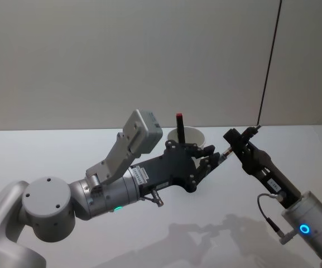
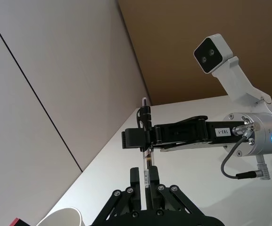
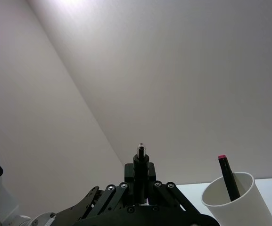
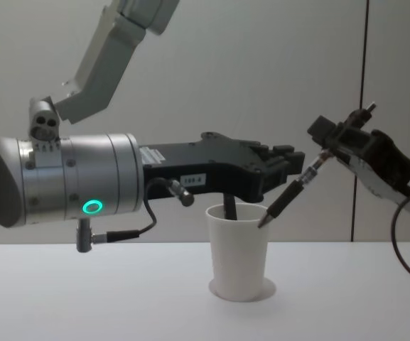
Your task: Place the pen into the pen holder.
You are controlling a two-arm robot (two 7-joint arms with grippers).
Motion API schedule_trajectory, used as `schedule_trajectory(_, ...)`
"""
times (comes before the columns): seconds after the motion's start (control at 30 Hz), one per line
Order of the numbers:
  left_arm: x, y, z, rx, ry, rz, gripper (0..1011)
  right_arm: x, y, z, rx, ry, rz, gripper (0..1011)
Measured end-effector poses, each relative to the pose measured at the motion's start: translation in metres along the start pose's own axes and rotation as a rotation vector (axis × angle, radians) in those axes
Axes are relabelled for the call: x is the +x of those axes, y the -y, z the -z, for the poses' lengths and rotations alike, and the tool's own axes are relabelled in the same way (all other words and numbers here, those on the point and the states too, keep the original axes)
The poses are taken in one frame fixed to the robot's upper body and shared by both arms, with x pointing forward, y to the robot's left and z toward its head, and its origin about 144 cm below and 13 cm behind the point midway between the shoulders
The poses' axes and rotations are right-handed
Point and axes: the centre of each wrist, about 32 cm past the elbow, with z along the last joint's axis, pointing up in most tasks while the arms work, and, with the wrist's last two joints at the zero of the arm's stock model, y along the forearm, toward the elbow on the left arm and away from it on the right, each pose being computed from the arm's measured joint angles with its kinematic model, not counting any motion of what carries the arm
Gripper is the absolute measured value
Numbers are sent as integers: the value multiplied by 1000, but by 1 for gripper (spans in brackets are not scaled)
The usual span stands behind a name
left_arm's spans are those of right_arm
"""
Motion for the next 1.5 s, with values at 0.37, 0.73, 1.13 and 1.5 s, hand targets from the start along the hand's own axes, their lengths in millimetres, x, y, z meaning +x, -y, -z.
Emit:
schedule_trajectory(0.37, 0, 0, 0, 0, 0, 0, 130, -1, 1, -1, -1, 11, 0, 132)
schedule_trajectory(0.73, 0, 0, 0, 0, 0, 0, 130, -2, 1, -2, -1, 22, -1, 132)
schedule_trajectory(1.13, 0, 0, 0, 0, 0, 0, 357, -3, 1, -6, -1, 39, 0, 132)
schedule_trajectory(1.5, 0, 0, 0, 0, 0, 0, 711, -3, 2, -9, -3, 57, 4, 132)
